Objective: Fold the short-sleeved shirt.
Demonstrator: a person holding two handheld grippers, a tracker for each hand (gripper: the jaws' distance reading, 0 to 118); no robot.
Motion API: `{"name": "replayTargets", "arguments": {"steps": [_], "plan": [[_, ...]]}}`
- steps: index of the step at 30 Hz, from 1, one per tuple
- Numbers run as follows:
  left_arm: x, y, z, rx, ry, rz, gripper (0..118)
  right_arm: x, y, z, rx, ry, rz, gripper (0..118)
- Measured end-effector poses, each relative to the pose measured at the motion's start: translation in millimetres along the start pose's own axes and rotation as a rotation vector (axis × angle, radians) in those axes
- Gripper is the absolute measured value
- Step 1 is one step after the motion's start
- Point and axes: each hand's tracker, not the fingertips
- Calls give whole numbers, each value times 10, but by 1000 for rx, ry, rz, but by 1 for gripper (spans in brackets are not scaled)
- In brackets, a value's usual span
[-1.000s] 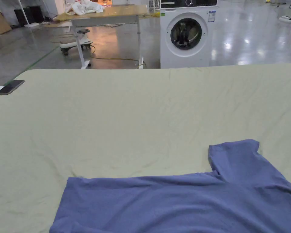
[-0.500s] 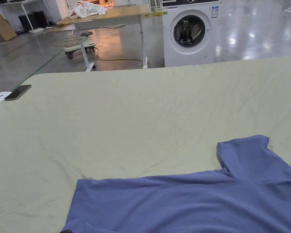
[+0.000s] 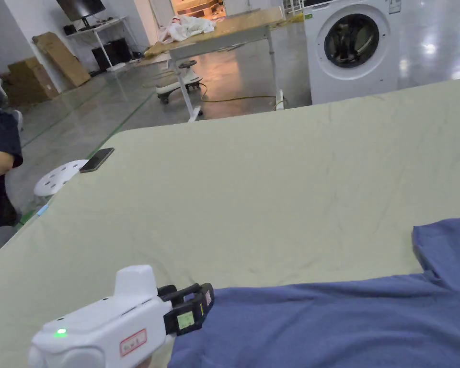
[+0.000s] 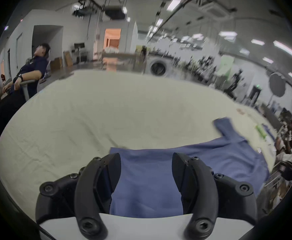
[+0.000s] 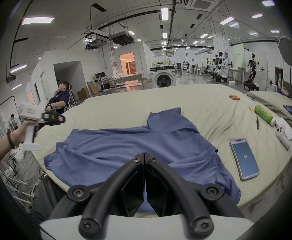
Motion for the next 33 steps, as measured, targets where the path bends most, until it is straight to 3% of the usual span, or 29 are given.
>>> {"name": "replayTargets", "arguments": {"steps": [2, 4, 8, 13, 16, 17, 20, 21, 23, 26, 29, 31, 32, 33], "plan": [[-128, 24, -434, -92, 53, -40, 61, 55, -37, 12, -14, -6, -18, 0], [-218, 2, -768, -175, 73, -42, 50, 91, -43, 41, -28, -29, -23, 0], [-359, -192, -1158, -301, 140, 94, 4, 238, -85, 117, -51, -81, -50, 0], [-178, -261, -1235, -296, 147, -71, 2, 451, -72, 44, -89, -91, -119, 0], [-229, -244, -1244, -335, 120, -8, 2, 613, 138, -204, -93, -82, -112, 0], [-251, -230, -1256, -353, 107, 10, 2, 661, 261, -330, -89, -82, -93, 9], [-299, -227, -1277, -363, 96, 33, 2, 870, 675, -847, -58, -8, -22, 69], [-282, -254, -1259, -356, 98, 42, 2, 960, 816, -1074, -87, 19, -41, 71], [-248, -284, -1239, -333, 106, 26, 1, 1131, 1073, -1583, -235, 14, -77, 71], [-248, -273, -1238, -315, 116, 4, 1, 1340, 1203, -2354, -440, -152, 29, 71], [-245, -268, -1235, -320, 113, -6, 2, 1534, 1071, -2996, -603, -247, 19, 67], [-166, -259, -1175, -325, 114, -8, 2, 1561, 945, -3213, -696, -300, 40, 53], [-146, -263, -1166, -328, 116, -13, 2, 1537, 900, -3173, -665, -265, 29, 40], [-121, -278, -1158, -325, 123, -30, 2, 1471, 932, -3132, -634, -277, 71, 17]]}}
